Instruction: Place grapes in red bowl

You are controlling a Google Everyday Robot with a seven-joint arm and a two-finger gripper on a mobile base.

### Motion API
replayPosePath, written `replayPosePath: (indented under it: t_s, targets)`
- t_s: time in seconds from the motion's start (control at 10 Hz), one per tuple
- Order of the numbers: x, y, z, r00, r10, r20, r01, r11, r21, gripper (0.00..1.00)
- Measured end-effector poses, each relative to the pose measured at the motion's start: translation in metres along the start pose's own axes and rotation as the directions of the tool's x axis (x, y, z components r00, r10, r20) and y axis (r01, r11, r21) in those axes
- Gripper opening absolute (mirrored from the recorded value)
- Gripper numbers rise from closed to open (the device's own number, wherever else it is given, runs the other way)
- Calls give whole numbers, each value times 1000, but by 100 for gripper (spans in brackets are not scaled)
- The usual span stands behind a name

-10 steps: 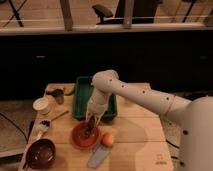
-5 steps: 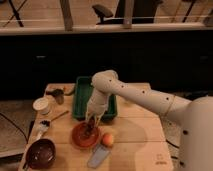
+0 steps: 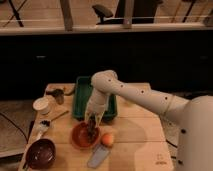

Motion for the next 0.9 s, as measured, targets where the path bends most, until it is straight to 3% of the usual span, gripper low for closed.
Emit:
replayPosePath:
  t_s: [0.9]
  targets:
    - [6, 0, -7, 1000, -12, 16, 11, 1000, 17, 80]
